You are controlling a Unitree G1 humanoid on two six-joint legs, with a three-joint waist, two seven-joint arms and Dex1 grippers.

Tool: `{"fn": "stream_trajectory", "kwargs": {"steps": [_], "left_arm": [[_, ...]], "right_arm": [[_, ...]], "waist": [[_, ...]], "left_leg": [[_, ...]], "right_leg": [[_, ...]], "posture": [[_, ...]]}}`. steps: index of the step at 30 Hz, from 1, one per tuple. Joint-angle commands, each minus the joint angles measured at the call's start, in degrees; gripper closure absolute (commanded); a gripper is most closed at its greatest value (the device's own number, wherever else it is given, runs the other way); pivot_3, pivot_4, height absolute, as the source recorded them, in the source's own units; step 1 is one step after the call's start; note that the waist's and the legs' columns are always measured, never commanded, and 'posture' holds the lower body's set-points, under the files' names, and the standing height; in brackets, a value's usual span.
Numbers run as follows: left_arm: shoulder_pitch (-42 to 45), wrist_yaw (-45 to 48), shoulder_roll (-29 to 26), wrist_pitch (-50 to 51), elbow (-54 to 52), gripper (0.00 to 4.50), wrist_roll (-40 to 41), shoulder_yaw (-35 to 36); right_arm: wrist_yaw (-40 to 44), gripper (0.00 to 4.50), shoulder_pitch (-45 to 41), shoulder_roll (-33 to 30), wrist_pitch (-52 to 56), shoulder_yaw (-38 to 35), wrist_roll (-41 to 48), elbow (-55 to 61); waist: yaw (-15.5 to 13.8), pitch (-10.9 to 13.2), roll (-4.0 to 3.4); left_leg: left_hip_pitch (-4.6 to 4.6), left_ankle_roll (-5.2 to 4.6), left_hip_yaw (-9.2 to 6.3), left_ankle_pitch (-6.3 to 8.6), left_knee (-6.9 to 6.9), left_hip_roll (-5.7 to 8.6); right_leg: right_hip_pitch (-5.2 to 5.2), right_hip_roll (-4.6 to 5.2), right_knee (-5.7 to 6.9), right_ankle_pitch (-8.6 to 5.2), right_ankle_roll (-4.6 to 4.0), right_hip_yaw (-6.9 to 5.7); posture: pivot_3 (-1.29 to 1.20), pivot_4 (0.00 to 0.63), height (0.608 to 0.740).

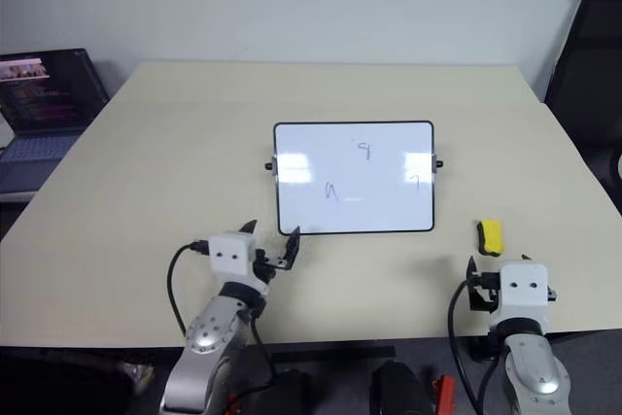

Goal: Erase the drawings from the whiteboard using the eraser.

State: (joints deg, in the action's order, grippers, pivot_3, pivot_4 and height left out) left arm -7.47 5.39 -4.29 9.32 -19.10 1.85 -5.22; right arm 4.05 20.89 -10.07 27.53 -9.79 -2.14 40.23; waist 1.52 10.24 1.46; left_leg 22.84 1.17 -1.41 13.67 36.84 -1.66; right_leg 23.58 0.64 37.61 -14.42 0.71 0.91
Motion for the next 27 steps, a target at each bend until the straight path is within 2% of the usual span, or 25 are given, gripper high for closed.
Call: {"fn": "stream_trajectory", "kwargs": {"steps": [1, 12, 27], "left_arm": [[-0.12, -0.81, 0.23, 0.19, -3.56, 0.00, -0.66, 0.14], [2.44, -1.02, 1.63, -0.96, -0.44, 0.00, -0.62, -0.72], [6.56, -0.54, 1.34, -2.60, 3.53, 0.00, -0.35, 0.62]], "right_arm": [[0.76, 0.03, -2.24, -1.09, 0.61, 0.15, -0.16, 1.35], [0.57, 0.03, -0.62, -0.86, 2.31, -2.22, -0.23, 3.99], [-1.34, 0.03, -1.42, 0.86, 1.46, -2.86, -0.05, 0.56]], "waist": [[0.01, 0.01, 0.01], [-0.14, 0.01, 0.02], [-0.07, 0.01, 0.03]], "left_leg": [[0.00, 0.00, 0.00, 0.00, 0.01, 0.00], [0.06, 0.03, 0.01, 0.02, -0.04, 0.05], [0.04, 0.03, 0.03, 0.02, -0.01, 0.06]], "right_leg": [[0.00, 0.00, 0.00, 0.00, 0.00, -0.01], [0.00, -0.01, -0.04, -0.01, 0.10, -0.01], [0.00, -0.02, -0.02, -0.01, 0.10, -0.04]], "posture": [[0.00, 0.150, 0.740], [0.00, 0.150, 0.740], [0.00, 0.150, 0.740]]}}
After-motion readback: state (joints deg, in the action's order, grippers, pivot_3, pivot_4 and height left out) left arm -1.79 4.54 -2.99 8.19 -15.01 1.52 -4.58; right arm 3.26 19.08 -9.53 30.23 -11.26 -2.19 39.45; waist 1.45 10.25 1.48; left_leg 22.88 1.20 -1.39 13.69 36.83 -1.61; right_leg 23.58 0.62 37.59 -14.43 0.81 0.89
